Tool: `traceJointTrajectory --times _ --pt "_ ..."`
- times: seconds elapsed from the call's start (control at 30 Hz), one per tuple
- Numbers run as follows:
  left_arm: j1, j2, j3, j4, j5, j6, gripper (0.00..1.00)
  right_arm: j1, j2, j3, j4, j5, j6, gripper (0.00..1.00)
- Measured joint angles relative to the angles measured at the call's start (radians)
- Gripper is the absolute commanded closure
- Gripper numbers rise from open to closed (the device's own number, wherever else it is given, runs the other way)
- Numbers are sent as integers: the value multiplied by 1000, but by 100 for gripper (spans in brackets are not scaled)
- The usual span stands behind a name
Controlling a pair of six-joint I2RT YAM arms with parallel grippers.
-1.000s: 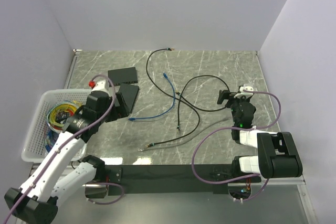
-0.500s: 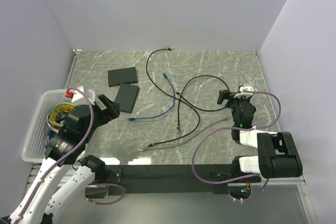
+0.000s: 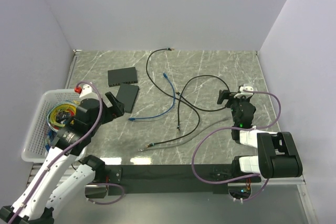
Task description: Insert the plug into the switch port
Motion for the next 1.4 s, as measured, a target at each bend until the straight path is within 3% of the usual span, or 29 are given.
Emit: traceJointTrajectory --times 0.47,0.7,0.77,0.87,1.0,1.17,1.27,1.4 --pt "0 11 0 27 43 22 1 0 0 0 0 3 1 0" --pt "0 43 0 27 40 21 1 27 -1 1 -7 83 11 0" --pt "0 57 0 25 35 21 1 74 -16 18 -69 157 13 0" --pt "0 70 0 25 29 21 1 153 -80 170 -336 249 24 0" --pt "0 67 0 25 19 21 1 210 -220 410 -539 121 142 0" --pt "0 48 0 24 4 21 1 224 -396 447 -509 -123 417 4" --pt "0 27 0 24 -4 20 1 336 -372 463 -562 -167 446 4" --pt "0 17 0 24 -5 21 1 637 -269 508 -752 -86 318 3"
